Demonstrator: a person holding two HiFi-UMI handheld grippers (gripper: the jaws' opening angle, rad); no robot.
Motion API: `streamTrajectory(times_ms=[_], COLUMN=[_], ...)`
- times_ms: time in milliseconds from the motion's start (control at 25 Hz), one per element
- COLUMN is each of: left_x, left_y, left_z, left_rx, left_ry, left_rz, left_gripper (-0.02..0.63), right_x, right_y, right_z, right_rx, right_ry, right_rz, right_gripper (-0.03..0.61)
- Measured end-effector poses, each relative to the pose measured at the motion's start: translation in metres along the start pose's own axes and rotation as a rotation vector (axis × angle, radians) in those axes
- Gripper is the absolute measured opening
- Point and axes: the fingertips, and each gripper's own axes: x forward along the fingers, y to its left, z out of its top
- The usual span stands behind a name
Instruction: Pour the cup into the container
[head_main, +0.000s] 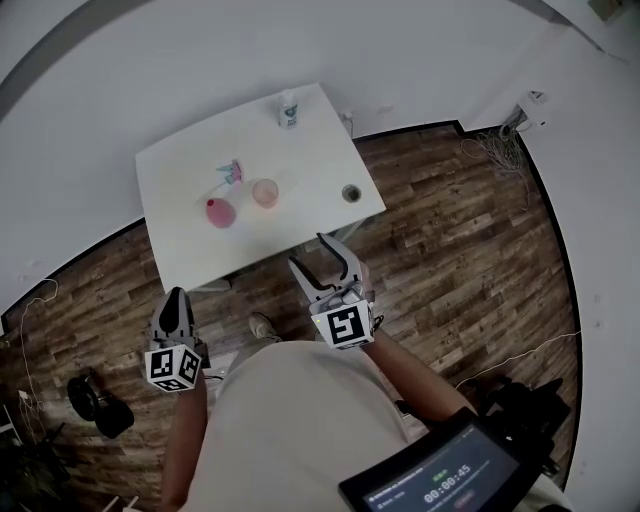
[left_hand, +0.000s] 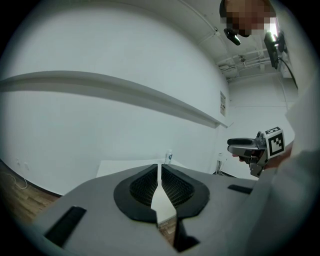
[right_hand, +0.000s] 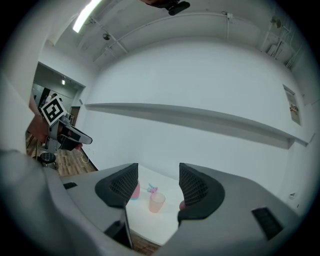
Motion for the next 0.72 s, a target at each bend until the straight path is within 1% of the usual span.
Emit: streamTrajectory(times_ms=[120, 320, 560, 720], left_x=[-0.014, -0.042, -0.066, -0.089], left_y=[-0.016, -0.048, -0.106, -0.137], left_z=[-0.008, -0.020, -0.042, -0.060], left_rx=[0.004, -0.001, 0.001, -0.037], left_ry=[0.003, 0.017, 0.020, 0.013], left_rz=[0.010, 0.032, 0.015, 0.031], left_gripper=[0.014, 0.014, 0.014, 0.014], right_x=[-0.019, -0.059, -0.112, -0.141], right_y=[-0.006, -0.014, -0.013, -0.010], right_z=[-0.001, -0.003, -0.011, -0.019], right_rx=[-0.011, 0.004, -0.010, -0.012], right_ry=[-0.024, -0.026, -0.028, -0.015], right_rz=[-0.003, 0.006, 0.063, 0.093], right_gripper=[0.262, 0.262, 0.262, 0.262])
